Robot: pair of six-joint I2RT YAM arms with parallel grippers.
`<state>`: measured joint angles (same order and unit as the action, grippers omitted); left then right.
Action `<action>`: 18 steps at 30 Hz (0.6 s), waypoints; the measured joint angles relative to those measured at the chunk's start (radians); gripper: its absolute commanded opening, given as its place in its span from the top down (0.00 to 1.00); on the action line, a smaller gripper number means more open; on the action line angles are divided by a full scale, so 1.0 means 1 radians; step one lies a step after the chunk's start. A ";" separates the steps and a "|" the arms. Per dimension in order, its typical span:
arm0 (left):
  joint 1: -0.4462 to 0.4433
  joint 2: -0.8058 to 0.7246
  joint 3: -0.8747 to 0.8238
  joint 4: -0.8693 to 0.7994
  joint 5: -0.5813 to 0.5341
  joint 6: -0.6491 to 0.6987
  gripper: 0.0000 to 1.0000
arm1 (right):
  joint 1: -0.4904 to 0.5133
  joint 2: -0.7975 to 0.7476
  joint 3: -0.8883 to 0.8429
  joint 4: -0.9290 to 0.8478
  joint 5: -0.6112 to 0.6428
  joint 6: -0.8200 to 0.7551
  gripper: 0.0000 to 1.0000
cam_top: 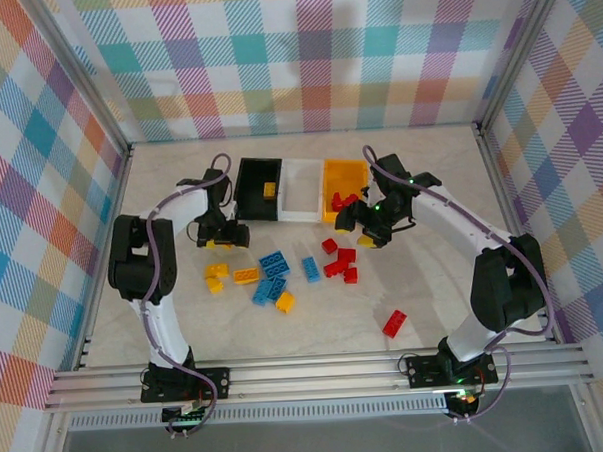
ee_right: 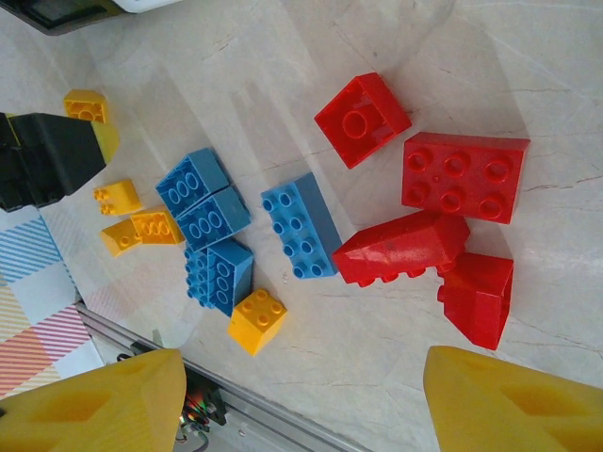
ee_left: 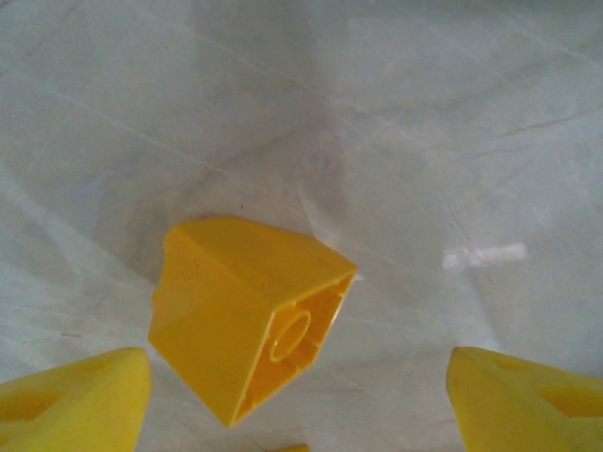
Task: Sort the legos into containers by color
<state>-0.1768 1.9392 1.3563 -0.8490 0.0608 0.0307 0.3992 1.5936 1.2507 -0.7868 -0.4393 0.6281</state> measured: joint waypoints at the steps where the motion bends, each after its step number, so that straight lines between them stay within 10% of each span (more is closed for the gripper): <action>1: 0.001 0.006 0.000 0.005 -0.004 -0.001 0.21 | 0.000 0.000 0.000 0.000 0.000 0.000 0.32; 18: 0.026 0.036 0.007 0.015 -0.049 -0.018 0.54 | 0.003 0.009 0.000 0.000 0.000 0.019 0.32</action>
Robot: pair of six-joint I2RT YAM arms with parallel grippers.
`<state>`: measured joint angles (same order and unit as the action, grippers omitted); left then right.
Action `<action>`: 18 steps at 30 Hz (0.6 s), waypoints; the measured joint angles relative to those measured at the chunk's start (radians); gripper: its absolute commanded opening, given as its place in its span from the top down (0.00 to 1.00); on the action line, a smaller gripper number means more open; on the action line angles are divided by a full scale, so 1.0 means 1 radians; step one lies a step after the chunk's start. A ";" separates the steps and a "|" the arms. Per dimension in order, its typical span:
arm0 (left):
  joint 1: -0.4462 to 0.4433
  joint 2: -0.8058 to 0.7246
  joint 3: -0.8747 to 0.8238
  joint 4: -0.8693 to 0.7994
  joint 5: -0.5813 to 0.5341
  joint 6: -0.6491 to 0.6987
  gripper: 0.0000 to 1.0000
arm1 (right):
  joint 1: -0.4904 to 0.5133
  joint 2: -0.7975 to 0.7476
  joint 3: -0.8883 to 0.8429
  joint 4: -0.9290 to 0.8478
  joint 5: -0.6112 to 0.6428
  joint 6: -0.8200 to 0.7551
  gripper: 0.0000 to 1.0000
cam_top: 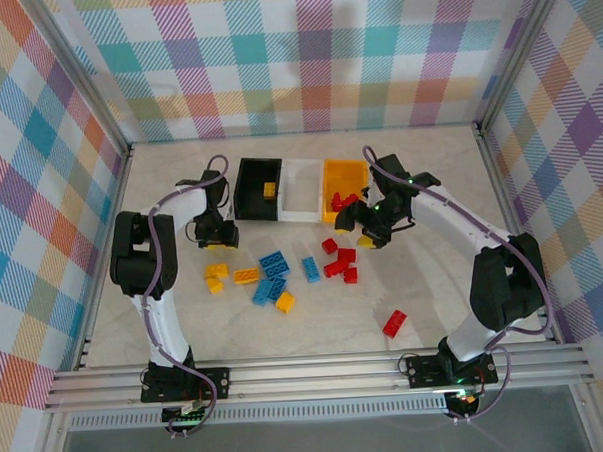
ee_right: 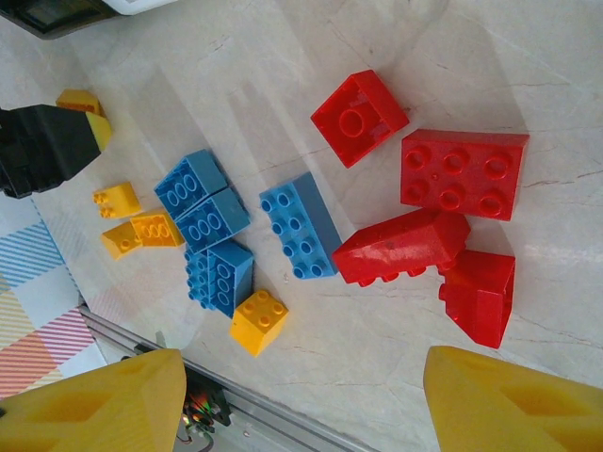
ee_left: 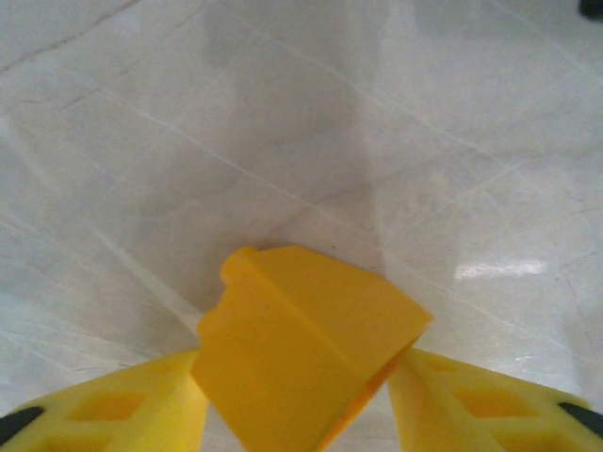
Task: Sort the legos into containers by color
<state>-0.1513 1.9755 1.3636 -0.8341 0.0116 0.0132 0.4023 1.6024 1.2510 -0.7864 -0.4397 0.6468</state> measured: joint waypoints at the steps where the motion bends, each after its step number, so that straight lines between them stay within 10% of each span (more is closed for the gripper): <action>1: 0.002 0.000 0.000 -0.001 -0.002 -0.001 0.56 | 0.002 0.003 0.001 0.000 0.000 0.001 0.32; 9: 0.004 -0.009 -0.004 0.005 0.005 -0.017 0.57 | 0.014 0.027 0.019 0.001 0.000 0.004 0.32; 18: 0.005 -0.085 0.002 -0.005 0.001 -0.048 0.35 | 0.018 0.031 0.021 0.001 -0.008 0.003 0.31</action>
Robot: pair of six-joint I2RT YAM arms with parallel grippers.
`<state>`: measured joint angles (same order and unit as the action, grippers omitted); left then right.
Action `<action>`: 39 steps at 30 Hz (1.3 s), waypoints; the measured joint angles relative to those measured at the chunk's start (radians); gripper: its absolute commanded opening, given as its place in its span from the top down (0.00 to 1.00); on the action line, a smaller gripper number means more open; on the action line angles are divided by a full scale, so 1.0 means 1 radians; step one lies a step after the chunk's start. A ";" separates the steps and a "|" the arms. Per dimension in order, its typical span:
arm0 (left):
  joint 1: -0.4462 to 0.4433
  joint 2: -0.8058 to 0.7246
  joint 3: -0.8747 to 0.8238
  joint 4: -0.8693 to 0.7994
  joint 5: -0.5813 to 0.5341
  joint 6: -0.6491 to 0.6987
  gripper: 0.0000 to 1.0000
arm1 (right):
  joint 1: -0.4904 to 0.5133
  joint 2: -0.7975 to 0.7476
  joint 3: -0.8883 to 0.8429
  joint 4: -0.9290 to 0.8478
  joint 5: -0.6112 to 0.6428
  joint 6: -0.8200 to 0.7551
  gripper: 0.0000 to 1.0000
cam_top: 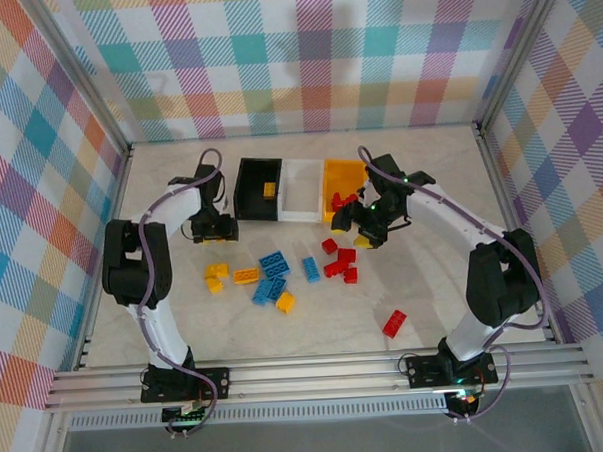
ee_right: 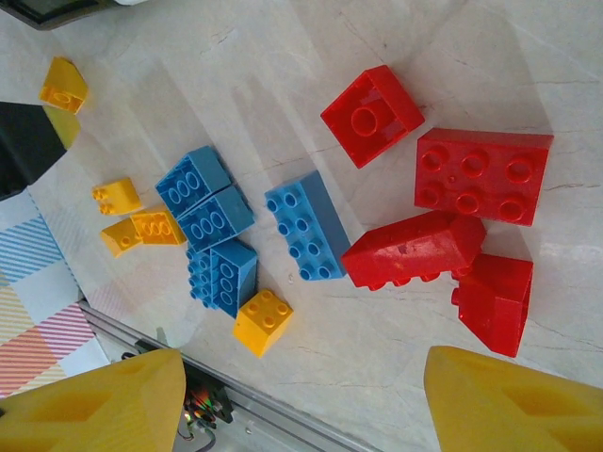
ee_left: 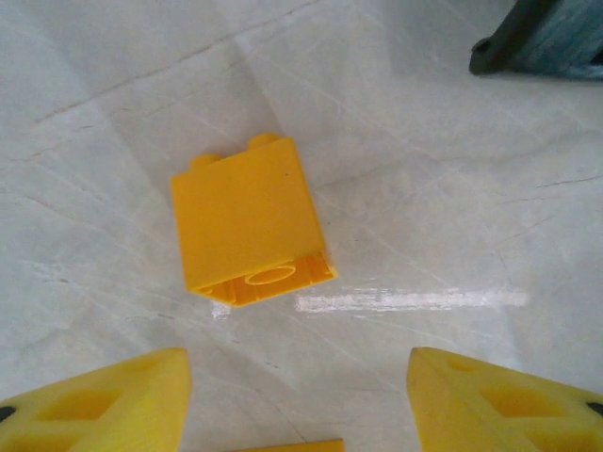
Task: Sort the legos into containers by color
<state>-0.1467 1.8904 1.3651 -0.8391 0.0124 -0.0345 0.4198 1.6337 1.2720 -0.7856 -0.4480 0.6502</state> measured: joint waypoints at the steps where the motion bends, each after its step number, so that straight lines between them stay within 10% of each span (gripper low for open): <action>1: 0.000 0.002 0.009 0.000 0.000 -0.003 0.35 | 0.000 0.002 0.000 0.000 -0.001 0.000 0.31; 15: 0.001 0.143 0.119 0.002 -0.032 -0.072 0.36 | 0.000 0.032 0.042 -0.020 -0.006 -0.018 0.31; 32: 0.005 0.162 0.137 0.002 -0.040 -0.097 0.69 | 0.000 0.062 0.053 -0.050 -0.005 -0.048 0.31; 39: 0.005 0.040 0.102 -0.026 -0.020 -0.113 0.69 | 0.001 0.062 0.081 -0.244 0.174 -0.077 0.29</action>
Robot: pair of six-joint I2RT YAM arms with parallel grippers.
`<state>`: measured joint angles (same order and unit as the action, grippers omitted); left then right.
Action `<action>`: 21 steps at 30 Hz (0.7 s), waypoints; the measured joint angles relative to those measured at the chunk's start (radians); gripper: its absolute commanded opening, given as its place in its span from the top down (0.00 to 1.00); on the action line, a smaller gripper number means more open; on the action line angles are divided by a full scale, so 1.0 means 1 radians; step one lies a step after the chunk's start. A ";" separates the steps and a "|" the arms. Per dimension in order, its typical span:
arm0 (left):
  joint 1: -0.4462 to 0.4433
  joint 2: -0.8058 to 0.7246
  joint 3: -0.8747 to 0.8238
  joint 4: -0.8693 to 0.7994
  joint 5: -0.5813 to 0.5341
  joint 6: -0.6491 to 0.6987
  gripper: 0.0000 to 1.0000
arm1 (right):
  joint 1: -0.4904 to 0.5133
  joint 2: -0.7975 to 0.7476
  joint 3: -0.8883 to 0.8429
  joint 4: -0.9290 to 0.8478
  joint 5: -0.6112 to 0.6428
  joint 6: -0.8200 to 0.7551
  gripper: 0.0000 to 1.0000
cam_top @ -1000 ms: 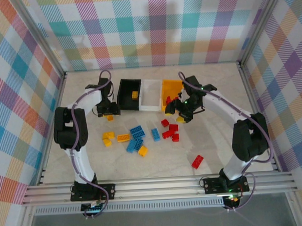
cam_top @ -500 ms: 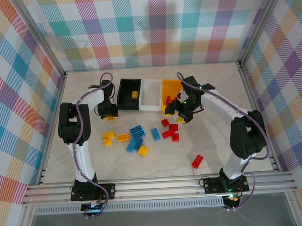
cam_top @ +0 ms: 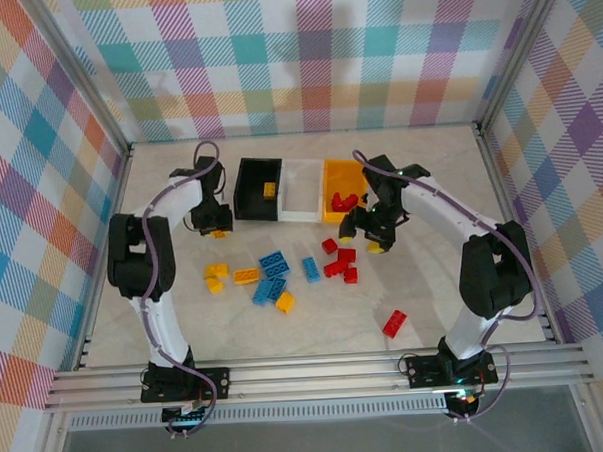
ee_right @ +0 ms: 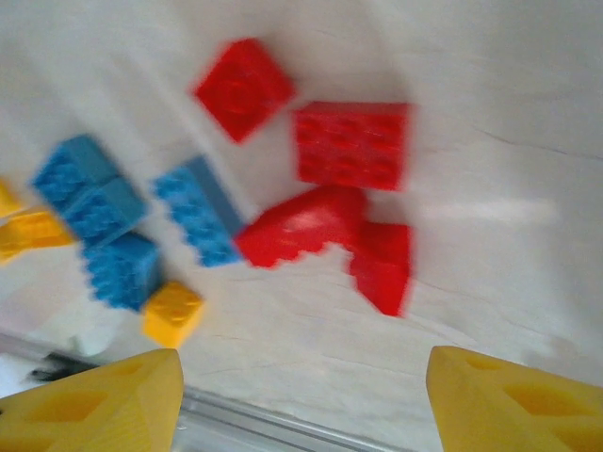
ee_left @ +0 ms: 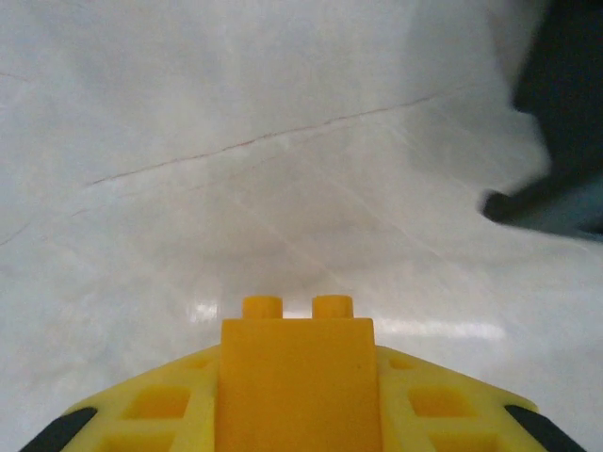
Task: Sort the legos into containers by color
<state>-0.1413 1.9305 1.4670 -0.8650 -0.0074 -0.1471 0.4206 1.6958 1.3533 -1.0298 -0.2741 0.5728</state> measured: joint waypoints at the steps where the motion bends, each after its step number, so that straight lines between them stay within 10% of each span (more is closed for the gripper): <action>1: 0.000 -0.034 0.002 -0.001 0.008 -0.007 0.69 | 0.000 0.000 -0.007 -0.030 0.030 0.009 0.29; 9: -0.037 -0.078 0.238 -0.050 0.043 -0.025 0.68 | 0.000 -0.185 -0.311 -0.093 0.094 0.172 0.25; 21: -0.097 0.277 0.563 -0.027 0.040 -0.024 0.60 | 0.016 -0.351 -0.573 -0.021 0.018 0.357 0.25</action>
<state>-0.2386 2.2070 2.0304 -0.8925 0.0330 -0.1711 0.4370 1.3453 0.7807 -1.0508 -0.2558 0.9302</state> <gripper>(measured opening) 0.371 0.752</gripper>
